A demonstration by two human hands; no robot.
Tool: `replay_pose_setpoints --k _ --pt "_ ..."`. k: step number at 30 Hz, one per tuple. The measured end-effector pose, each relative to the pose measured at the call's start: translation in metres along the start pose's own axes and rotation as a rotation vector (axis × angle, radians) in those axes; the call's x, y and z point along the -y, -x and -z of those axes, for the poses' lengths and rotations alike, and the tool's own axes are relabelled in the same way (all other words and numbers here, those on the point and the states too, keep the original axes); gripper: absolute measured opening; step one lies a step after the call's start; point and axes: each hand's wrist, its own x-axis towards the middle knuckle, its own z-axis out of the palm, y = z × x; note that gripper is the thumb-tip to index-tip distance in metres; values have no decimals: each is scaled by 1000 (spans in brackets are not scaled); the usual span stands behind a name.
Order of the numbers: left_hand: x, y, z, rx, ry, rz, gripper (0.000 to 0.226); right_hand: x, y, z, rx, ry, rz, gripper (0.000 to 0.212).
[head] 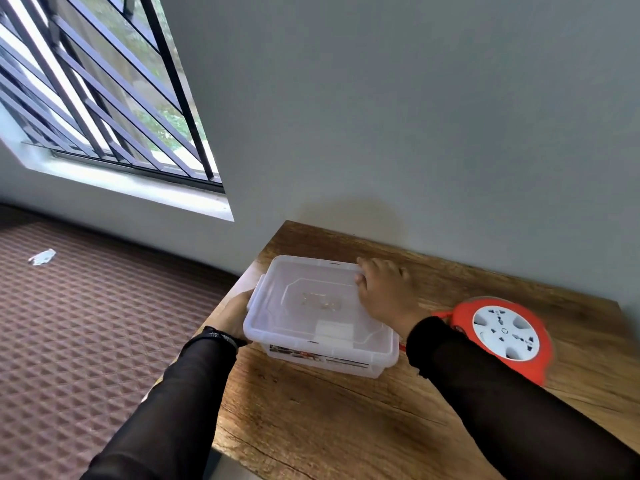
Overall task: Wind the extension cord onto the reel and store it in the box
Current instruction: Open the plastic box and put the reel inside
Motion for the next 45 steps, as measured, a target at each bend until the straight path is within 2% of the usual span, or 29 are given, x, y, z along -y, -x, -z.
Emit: replay_pose_setpoints --k 5,9,12,15,17,19,20,22,23,24,27,30,32,34,38,45 --pt "0 2 -1 -25 28 -8 32 -2 -12 -5 -162 -37 34 25" --pt "3 3 -4 -79 11 -27 35 -8 -11 -7 -206 -15 106 23" --pt "0 7 -7 -77 21 20 45 -4 -5 4 -322 8 154 21" --pt "-1 13 -9 -176 -158 -19 30 5 6 34 -500 32 245 24" --pt "-4 16 -9 -153 -327 -33 23 1 19 56 -539 46 280 22" --pt "-10 14 -7 -205 -545 -103 23 -14 41 76 -556 56 272 19" --pt "-16 11 -7 -270 -660 -159 19 -26 56 86 -563 53 251 20" --pt "-31 5 -12 -462 -887 -333 37 -46 92 106 -576 26 198 22" --pt "-43 14 -23 -513 -918 -434 24 -55 111 116 -585 16 168 21" --pt "-48 11 -34 -535 -913 -538 26 -65 131 124 -587 7 134 19" --pt "-64 29 -96 -407 -927 -797 21 -86 184 142 -546 -107 59 18" --pt "-50 45 -167 -129 -980 -1010 20 -99 233 152 -527 -189 17 24" --pt "-31 55 -207 65 -1039 -1081 25 -105 261 150 -496 -174 -28 29" --pt "-12 64 -243 249 -1112 -1050 33 -111 286 142 -448 -136 -77 33" --pt "29 66 -291 450 -1341 -951 31 -129 318 114 -325 -141 -177 32" --pt "71 67 -315 548 -1493 -848 32 -166 341 64 16 -107 -387 25"
